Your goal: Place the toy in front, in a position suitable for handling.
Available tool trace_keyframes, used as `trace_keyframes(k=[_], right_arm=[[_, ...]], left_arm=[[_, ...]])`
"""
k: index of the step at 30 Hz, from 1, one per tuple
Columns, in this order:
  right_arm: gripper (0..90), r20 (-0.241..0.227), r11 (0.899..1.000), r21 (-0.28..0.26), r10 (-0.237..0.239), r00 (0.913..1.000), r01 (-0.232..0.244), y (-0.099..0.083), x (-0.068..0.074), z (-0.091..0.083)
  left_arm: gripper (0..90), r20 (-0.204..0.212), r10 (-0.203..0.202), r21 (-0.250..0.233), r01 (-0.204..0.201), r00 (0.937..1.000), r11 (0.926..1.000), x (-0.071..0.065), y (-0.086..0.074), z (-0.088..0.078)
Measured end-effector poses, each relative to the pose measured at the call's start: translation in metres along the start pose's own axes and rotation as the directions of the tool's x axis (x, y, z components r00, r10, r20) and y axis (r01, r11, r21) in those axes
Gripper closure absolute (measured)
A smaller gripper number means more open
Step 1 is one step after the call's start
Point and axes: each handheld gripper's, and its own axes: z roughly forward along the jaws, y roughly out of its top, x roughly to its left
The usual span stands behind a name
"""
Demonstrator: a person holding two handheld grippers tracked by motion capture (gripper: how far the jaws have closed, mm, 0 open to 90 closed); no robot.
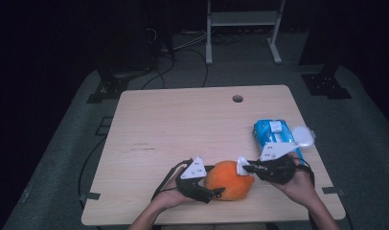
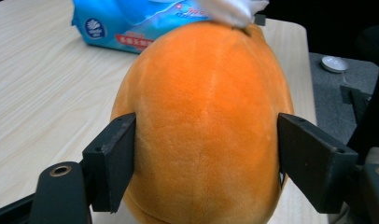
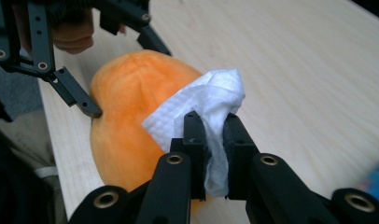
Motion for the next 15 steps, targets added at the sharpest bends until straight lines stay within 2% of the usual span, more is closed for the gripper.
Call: trace_keyframes(k=[1, 3, 6, 7, 10, 11, 12, 15], right_arm=[[81.6, -0.025, 1.000, -0.006, -0.016, 0.9996, 0.016, 0.005, 0.008, 0.008], [81.5, -0.066, 0.999, -0.037, -0.026, 0.9975, 0.023, 0.011, 0.015, 0.011], [81.3, -0.043, 0.996, -0.014, -0.092, 0.9949, 0.091, 0.019, 0.025, 0.015], [81.3, -0.038, 0.995, -0.010, -0.096, 0.9947, 0.095, 0.019, 0.024, 0.015], [81.2, -0.031, 0.997, -0.003, -0.074, 0.9968, 0.074, 0.015, 0.017, 0.012], [81.3, -0.029, 0.999, -0.003, -0.035, 0.9990, 0.034, 0.010, 0.009, 0.008], [81.3, -0.037, 1.000, -0.003, -0.022, 0.9991, 0.022, 0.008, 0.007, 0.007], [81.4, -0.046, 0.999, -0.003, -0.038, 0.9982, 0.038, 0.010, 0.012, 0.009]], left_arm=[[23.4, -0.001, 0.014, 0.007, -0.014, 0.9999, 0.9999, -0.003, 0.000, 0.001], [23.5, 0.012, 0.016, 0.003, -0.016, 0.9998, 0.9999, -0.005, 0.001, 0.002], [23.5, 0.012, 0.019, 0.009, -0.019, 0.9997, 0.9998, -0.005, 0.000, 0.002], [23.9, 0.015, 0.013, 0.006, -0.013, 0.9998, 0.9999, -0.004, 0.000, 0.001], [24.2, 0.018, 0.000, -0.004, 0.000, 0.9998, 1.0000, -0.003, -0.002, 0.000], [24.2, 0.022, -0.002, -0.011, 0.003, 0.9998, 0.9999, -0.003, -0.001, 0.000], [24.2, 0.022, 0.000, -0.013, 0.000, 0.9998, 0.9999, -0.004, 0.000, 0.001], [24.3, 0.019, 0.016, -0.006, -0.016, 0.9997, 0.9999, -0.007, 0.002, 0.003]])
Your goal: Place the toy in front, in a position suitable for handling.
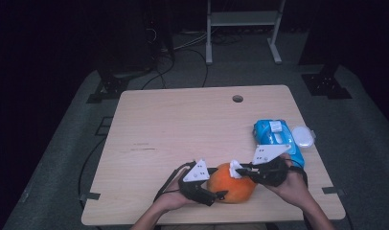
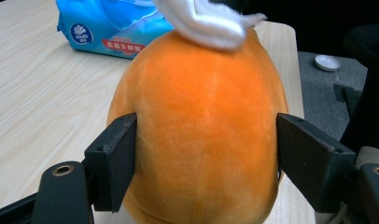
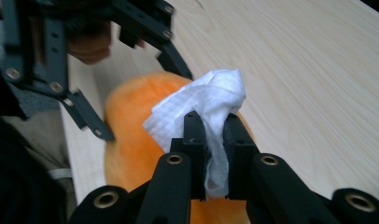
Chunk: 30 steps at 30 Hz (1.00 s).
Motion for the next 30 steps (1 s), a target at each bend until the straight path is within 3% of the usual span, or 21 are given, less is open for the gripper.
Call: trace_keyframes(k=[2, 5, 7, 11, 12, 14, 16, 18, 20, 22, 26, 30], right_arm=[[81.4, -0.018, 1.000, 0.007, -0.025, 0.9995, 0.025, 0.003, 0.006, 0.006], [81.5, -0.025, 0.999, 0.010, -0.037, 0.9990, 0.037, 0.004, 0.007, 0.008], [81.4, -0.044, 1.000, -0.007, -0.018, 0.9988, 0.018, 0.000, 0.003, 0.006], [81.3, -0.049, 1.000, -0.020, 0.012, 0.9987, -0.013, -0.005, -0.004, 0.003], [81.4, -0.044, 0.999, -0.025, 0.018, 0.9989, -0.020, -0.005, -0.006, 0.002], [81.5, -0.028, 1.000, -0.023, 0.008, 0.9996, -0.009, -0.002, -0.003, 0.002], [81.6, -0.018, 1.000, -0.028, -0.004, 0.9998, 0.003, 0.000, 0.001, 0.002], [81.5, -0.037, 0.998, -0.053, -0.048, 0.9981, 0.046, 0.012, 0.014, 0.003], [81.5, -0.035, 0.995, -0.052, -0.084, 0.9958, 0.082, 0.018, 0.024, 0.009], [81.5, -0.024, 0.994, -0.038, -0.101, 0.9946, 0.100, 0.020, 0.027, 0.011], [81.5, 0.020, 0.998, -0.026, -0.060, 0.9980, 0.061, 0.011, 0.012, 0.002], [81.4, 0.024, 0.999, -0.016, 0.033, 0.9992, -0.033, -0.008, -0.010, -0.008]], left_arm=[[23.3, -0.002, 0.002, 0.010, -0.002, 1.0000, 0.9999, 0.001, -0.001, -0.001], [19.2, 0.007, -0.033, -0.007, 0.033, 0.9994, 0.9994, 0.007, -0.003, -0.003], [9.8, 0.008, -0.082, -0.023, 0.082, 0.9966, 0.9963, 0.013, -0.006, -0.001], [13.4, 0.038, -0.113, -0.019, 0.114, 0.9929, 0.9933, 0.015, -0.011, 0.003], [24.3, 0.028, -0.104, -0.021, 0.104, 0.9942, 0.9943, 0.014, -0.009, 0.002], [30.5, 0.017, -0.087, -0.023, 0.088, 0.9960, 0.9959, 0.012, -0.007, 0.002], [32.2, -0.011, -0.067, -0.039, 0.067, 0.9977, 0.9970, 0.007, -0.003, 0.001], [34.3, -0.060, -0.017, -0.057, 0.013, 0.9981, 0.9983, -0.003, 0.006, 0.002], [34.6, -0.102, 0.038, -0.040, -0.042, 0.9941, 0.9983, -0.010, 0.010, 0.003], [35.0, -0.113, 0.051, -0.037, -0.056, 0.9922, 0.9978, -0.011, 0.009, 0.003], [35.3, -0.094, 0.020, -0.031, -0.023, 0.9953, 0.9993, -0.003, 0.003, -0.001], [32.2, -0.055, 0.005, -0.030, -0.006, 0.9985, 0.9995, -0.001, 0.000, -0.001]])
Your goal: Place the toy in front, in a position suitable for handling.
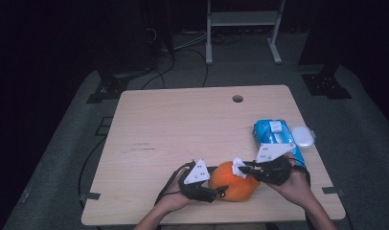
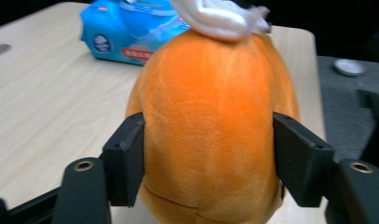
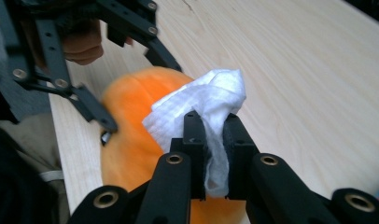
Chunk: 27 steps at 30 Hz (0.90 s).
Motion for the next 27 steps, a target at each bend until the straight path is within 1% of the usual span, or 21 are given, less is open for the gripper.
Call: trace_keyframes(k=[1, 2, 4, 6, 7, 8, 9, 10, 11, 12, 13, 14, 17, 19, 20, 21, 22, 24, 25, 26, 27], right_arm=[[81.4, 0.000, 1.000, 0.000, 0.000, 1.0000, 0.000, 0.000, 0.000, 0.000], [81.4, -0.024, 1.000, -0.003, 0.018, 0.9995, -0.018, -0.005, -0.003, -0.001], [81.4, -0.031, 1.000, 0.011, -0.001, 0.9995, 0.001, -0.004, 0.000, 0.001], [81.5, -0.037, 0.999, 0.025, -0.020, 0.9991, 0.021, -0.001, 0.004, 0.003], [81.5, -0.042, 0.999, 0.029, -0.029, 0.9987, 0.030, -0.001, 0.006, 0.004], [81.5, -0.054, 0.999, 0.029, -0.030, 0.9981, 0.031, 0.000, 0.008, 0.006], [81.5, -0.070, 0.999, 0.028, -0.027, 0.9972, 0.029, 0.000, 0.010, 0.008], [81.5, -0.089, 0.999, 0.026, -0.030, 0.9955, 0.033, 0.001, 0.013, 0.011], [81.5, -0.089, 0.999, 0.026, -0.030, 0.9955, 0.033, 0.001, 0.013, 0.011], [81.5, -0.106, 0.998, 0.033, -0.055, 0.9928, 0.059, 0.004, 0.020, 0.016], [81.5, -0.108, 0.997, 0.031, -0.068, 0.9918, 0.071, 0.005, 0.022, 0.018], [81.4, -0.106, 0.996, 0.036, -0.077, 0.9914, 0.081, 0.006, 0.025, 0.019], [81.5, -0.087, 0.995, 0.037, -0.086, 0.9925, 0.089, 0.008, 0.027, 0.022], [81.5, -0.073, 0.997, 0.017, -0.078, 0.9942, 0.080, 0.009, 0.023, 0.019], [81.6, -0.065, 0.998, 0.005, -0.064, 0.9958, 0.065, 0.011, 0.023, 0.015], [81.6, -0.065, 0.998, 0.005, -0.064, 0.9958, 0.065, 0.011, 0.023, 0.015], [81.5, -0.037, 0.997, -0.037, -0.065, 0.9972, 0.064, 0.016, 0.023, 0.008], [81.5, -0.007, 0.995, -0.066, -0.069, 0.9976, 0.069, 0.020, 0.024, 0.005], [81.5, 0.013, 0.995, -0.077, -0.064, 0.9979, 0.065, 0.021, 0.025, 0.005], [81.4, 0.018, 0.995, -0.074, -0.062, 0.9979, 0.063, 0.022, 0.024, 0.008], [81.4, 0.018, 0.995, -0.074, -0.062, 0.9979, 0.063, 0.022, 0.024, 0.008]], left_arm=[[31.0, 0.000, 0.000, 0.000, 0.000, 1.0000, 1.0000, 0.000, 0.000, 0.000], [28.9, 0.027, -0.003, 0.006, 0.003, 0.9996, 1.0000, 0.000, 0.000, 0.000], [23.7, 0.045, -0.012, 0.013, 0.012, 0.9989, 0.9998, 0.001, 0.001, -0.001], [18.4, 0.054, -0.038, 0.018, 0.037, 0.9978, 0.9992, 0.003, 0.002, -0.003], [16.2, 0.056, -0.056, 0.006, 0.056, 0.9969, 0.9984, 0.005, 0.002, -0.004], [13.5, 0.058, -0.073, -0.005, 0.073, 0.9957, 0.9973, 0.006, 0.003, -0.004], [11.0, 0.058, -0.080, -0.008, 0.080, 0.9952, 0.9967, 0.007, 0.004, -0.004], [9.6, 0.061, -0.083, -0.002, 0.083, 0.9947, 0.9965, 0.007, 0.004, -0.003], [8.9, 0.061, -0.083, -0.002, 0.083, 0.9947, 0.9965, 0.007, 0.004, -0.003], [8.9, 0.075, -0.087, 0.015, 0.087, 0.9933, 0.9961, 0.006, 0.002, 0.000], [9.2, 0.078, -0.075, 0.039, 0.072, 0.9941, 0.9966, 0.004, -0.002, 0.005], [12.1, 0.074, -0.062, 0.040, 0.059, 0.9953, 0.9974, 0.003, -0.004, 0.007], [30.5, 0.034, -0.033, 0.031, 0.032, 0.9989, 0.9990, 0.001, -0.002, 0.004], [38.1, 0.009, -0.017, -0.010, 0.017, 0.9998, 0.9998, 0.001, 0.002, 0.001], [39.9, -0.003, -0.001, -0.038, 0.001, 1.0000, 0.9993, 0.001, 0.005, 0.000], [41.3, -0.003, -0.001, -0.038, 0.001, 1.0000, 0.9993, 0.001, 0.005, 0.000], [41.9, -0.070, 0.050, -0.077, -0.056, 0.9963, 0.9955, 0.000, 0.010, -0.005], [41.6, -0.120, 0.075, -0.110, -0.088, 0.9900, 0.9900, 0.002, 0.011, -0.008], [40.9, -0.134, 0.091, -0.104, -0.105, 0.9868, 0.9890, 0.004, 0.009, -0.008], [39.7, -0.135, 0.095, -0.086, -0.107, 0.9863, 0.9905, 0.005, 0.006, -0.007], [38.1, -0.135, 0.095, -0.086, -0.107, 0.9863, 0.9905, 0.005, 0.006, -0.007]])
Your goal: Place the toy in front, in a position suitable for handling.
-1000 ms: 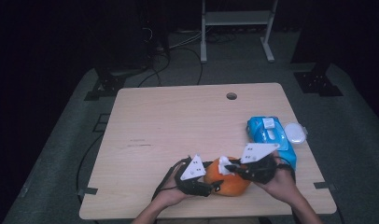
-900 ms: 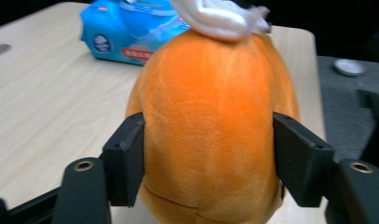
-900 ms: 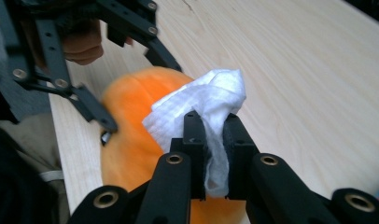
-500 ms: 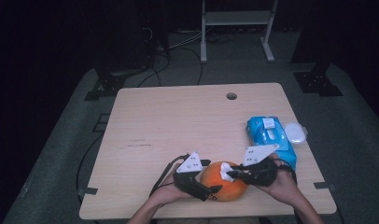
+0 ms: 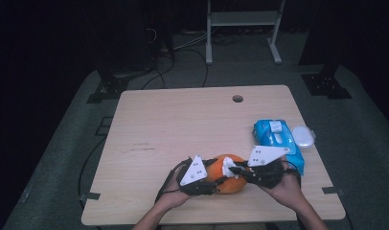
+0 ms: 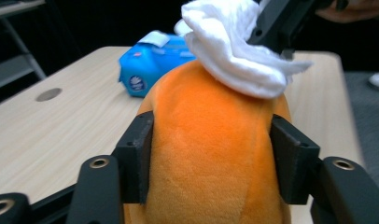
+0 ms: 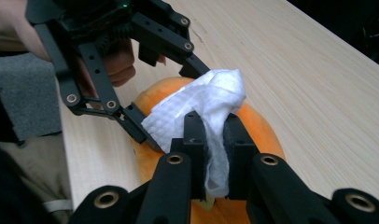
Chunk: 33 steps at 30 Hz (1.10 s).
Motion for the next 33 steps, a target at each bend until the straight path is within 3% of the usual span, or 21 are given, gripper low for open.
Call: trace_keyframes(k=[1, 2, 4, 7, 11, 14, 15, 17, 21, 29, 33], right_arm=[[81.5, 0.023, 0.999, 0.043, -0.013, 0.9996, 0.012, -0.004, -0.002, 0.008], [81.5, 0.021, 0.998, 0.058, -0.007, 0.9998, 0.006, -0.008, -0.004, 0.011], [81.5, 0.008, 0.998, 0.059, 0.031, 0.9995, -0.032, -0.016, -0.009, 0.011], [81.6, 0.028, 0.996, 0.064, 0.066, 0.9974, -0.068, -0.024, -0.018, 0.005], [81.5, 0.031, 0.991, 0.080, 0.105, 0.9939, -0.108, -0.037, -0.028, 0.004], [81.5, 0.041, 0.988, 0.105, 0.105, 0.9936, -0.109, -0.041, -0.030, 0.003], [81.4, 0.044, 0.988, 0.114, 0.096, 0.9944, -0.100, -0.042, -0.031, 0.003], [81.4, 0.044, 0.987, 0.118, 0.108, 0.9932, -0.113, -0.043, -0.031, 0.002], [81.5, 0.043, 0.988, 0.123, 0.089, 0.9951, -0.094, -0.040, -0.028, 0.002], [81.4, -0.003, 0.996, 0.071, 0.045, 0.9990, -0.045, -0.021, -0.012, 0.005], [81.3, 0.002, 0.996, 0.084, 0.044, 0.9990, -0.044, -0.024, -0.015, 0.006]], left_arm=[[36.1, 0.025, -0.029, 0.034, 0.028, 0.9993, 0.9990, 0.006, -0.009, 0.001], [35.0, 0.025, -0.029, 0.034, 0.028, 0.9993, 0.9990, 0.006, -0.009, 0.001], [33.5, 0.052, -0.057, 0.046, 0.054, 0.9970, 0.9974, 0.014, -0.017, -0.003], [30.6, 0.069, -0.075, 0.056, 0.072, 0.9947, 0.9959, 0.018, -0.022, -0.007], [26.8, 0.106, -0.082, 0.054, 0.077, 0.9909, 0.9956, 0.020, -0.026, -0.010], [22.8, 0.124, -0.100, 0.049, 0.094, 0.9873, 0.9944, 0.021, -0.027, -0.011], [22.6, 0.136, -0.123, 0.039, 0.119, 0.9831, 0.9921, 0.022, -0.027, -0.012], [22.9, 0.142, -0.130, 0.036, 0.126, 0.9813, 0.9913, 0.022, -0.027, -0.012], [23.4, 0.138, -0.145, 0.034, 0.141, 0.9798, 0.9894, 0.021, -0.025, -0.011], [24.5, 0.116, -0.127, 0.050, 0.122, 0.9851, 0.9912, 0.014, -0.019, -0.006], [25.0, 0.113, -0.143, 0.058, 0.137, 0.9832, 0.9889, 0.017, -0.022, -0.008]])
